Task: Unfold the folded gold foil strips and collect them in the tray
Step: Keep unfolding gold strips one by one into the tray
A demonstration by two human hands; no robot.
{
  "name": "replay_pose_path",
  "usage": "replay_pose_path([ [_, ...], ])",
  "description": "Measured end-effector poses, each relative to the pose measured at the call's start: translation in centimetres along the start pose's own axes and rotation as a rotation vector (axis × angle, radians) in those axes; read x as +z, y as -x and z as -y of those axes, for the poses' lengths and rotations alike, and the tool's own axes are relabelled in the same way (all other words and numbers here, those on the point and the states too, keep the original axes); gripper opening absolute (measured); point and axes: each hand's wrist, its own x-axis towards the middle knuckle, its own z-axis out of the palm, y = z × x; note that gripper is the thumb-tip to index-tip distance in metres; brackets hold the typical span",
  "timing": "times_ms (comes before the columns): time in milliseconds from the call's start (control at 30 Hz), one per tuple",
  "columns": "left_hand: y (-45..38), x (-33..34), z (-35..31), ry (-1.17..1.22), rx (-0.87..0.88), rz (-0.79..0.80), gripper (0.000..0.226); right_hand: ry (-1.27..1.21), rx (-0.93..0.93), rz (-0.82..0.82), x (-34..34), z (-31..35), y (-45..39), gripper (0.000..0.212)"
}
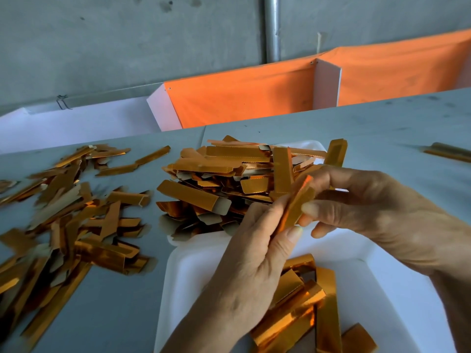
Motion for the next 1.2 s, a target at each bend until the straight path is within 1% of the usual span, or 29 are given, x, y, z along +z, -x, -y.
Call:
replay_pose_path([
  [67, 0.1, -0.1, 0.0, 0.019, -0.006, 0.014, 0.040, -0.006, -0.011, -0.004, 0.0, 0.0, 0.0, 0.013],
  [233, 0.2, -0.3, 0.0, 0.025, 0.000, 0.008, 0.033, -0.019, -0.018, 0.001, 0.2, 0.0, -0.1, 0.022],
  [433, 0.1, -0.4, 0.0, 0.074, -0.031, 0.015, 0.038, -0.025, -0.017, -0.051, 0.4, -0.2, -0.2, 0.018],
  [600, 0.1, -0.6, -0.2, 0.164, -0.040, 0.001, 0.034, -0.048, -0.008, -0.010, 0.5, 0.0, -0.1, 0.013],
  [733, 0.0, -0.6, 0.2, 0.193, -0.064, -0.003, 0.034, -0.035, 0.014, -0.016, 0.6, 0.0, -0.1, 0.017],
  [833, 0.0, -0.8, 0.3, 0.239, -0.106, 0.021, 0.032, -0.011, 0.013, -0.020, 0.6, 0.3, -0.1, 0.027],
  [900, 0.1, -1.1, 0.4, 0.270, -0.142, 0.052, 0.030, 0.049, 0.022, -0.046, 0.5, 0.3, -0.1, 0.034],
  [1000, 0.2, -1.4, 0.7, 0.308, -0.189, 0.093, 0.030, 0.111, 0.037, -0.075, 0.7, 0.2, -0.2, 0.032],
  [1067, 0.2, -1.5, 0.8, 0.362, -0.227, 0.134, 0.031, 0.092, 0.059, -0.097, 0.7, 0.1, -0.2, 0.029],
  [1100, 0.3, -1.5, 0.7, 0.401, -0.251, 0.151, 0.030, 0.069, 0.073, -0.103, 0.8, 0.0, -0.2, 0.031],
  [1167, 0.3, -1.5, 0.7, 0.436, -0.259, 0.147, 0.030, 0.020, 0.098, -0.107, 0.8, 0.0, -0.3, 0.032],
  [1200, 0.2, -1.5, 0.7, 0.435, -0.242, 0.130, 0.031, 0.010, 0.100, -0.106, 0.8, 0.0, -0.3, 0.028],
])
